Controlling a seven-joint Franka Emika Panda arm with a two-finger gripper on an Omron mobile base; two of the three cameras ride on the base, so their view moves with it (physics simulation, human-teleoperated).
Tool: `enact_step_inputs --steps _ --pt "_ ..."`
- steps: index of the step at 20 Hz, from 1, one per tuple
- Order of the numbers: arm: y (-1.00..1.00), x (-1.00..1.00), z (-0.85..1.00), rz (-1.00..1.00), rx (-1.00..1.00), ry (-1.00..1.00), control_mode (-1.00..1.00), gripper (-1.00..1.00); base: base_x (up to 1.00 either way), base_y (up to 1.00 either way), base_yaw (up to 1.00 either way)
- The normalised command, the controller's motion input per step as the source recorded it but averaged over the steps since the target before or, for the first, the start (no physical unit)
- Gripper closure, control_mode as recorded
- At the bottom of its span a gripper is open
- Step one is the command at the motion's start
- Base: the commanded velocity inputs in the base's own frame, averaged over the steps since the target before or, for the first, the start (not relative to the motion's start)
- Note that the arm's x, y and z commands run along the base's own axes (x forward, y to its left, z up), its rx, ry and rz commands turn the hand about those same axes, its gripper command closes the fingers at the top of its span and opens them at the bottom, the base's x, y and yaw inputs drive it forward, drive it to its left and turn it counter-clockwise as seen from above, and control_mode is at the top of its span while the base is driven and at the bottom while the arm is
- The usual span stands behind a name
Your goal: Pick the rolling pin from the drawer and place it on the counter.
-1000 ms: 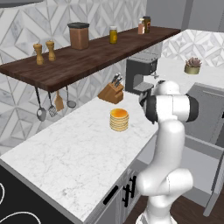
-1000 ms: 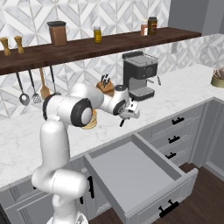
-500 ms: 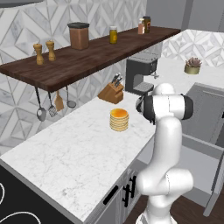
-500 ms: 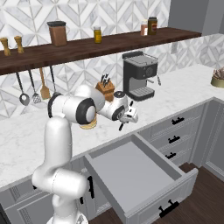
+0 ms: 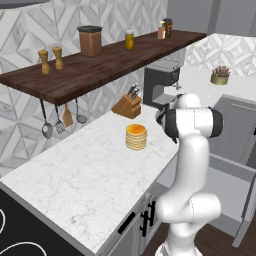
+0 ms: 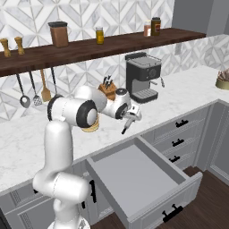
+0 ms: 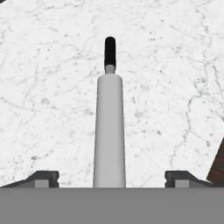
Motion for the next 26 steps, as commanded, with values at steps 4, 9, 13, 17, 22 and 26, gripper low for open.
enact_step_inputs --steps 4,9,13,17,22,26 --pt "0.33 -0.07 1.00 0.00 0.00 -0.01 -1.00 -1.00 0.00 0.00 0.00" --pt "0.02 -0.69 0.97 0.00 0.00 -0.02 -1.00 -1.00 0.00 0.00 0.00" --pt "-0.05 -1.00 0.63 0.00 0.01 0.00 -1.00 -1.00 0.00 0.00 0.00" --pt "-0.04 -1.00 0.34 0.00 0.04 -0.09 -1.00 -1.00 0.00 0.00 0.00" --pt "0.00 -0.97 0.16 0.00 0.08 -0.20 -1.00 -1.00 0.00 0.00 0.00" --pt "0.00 -0.76 0.18 0.00 0.04 -0.23 -1.00 -1.00 0.00 0.00 0.00"
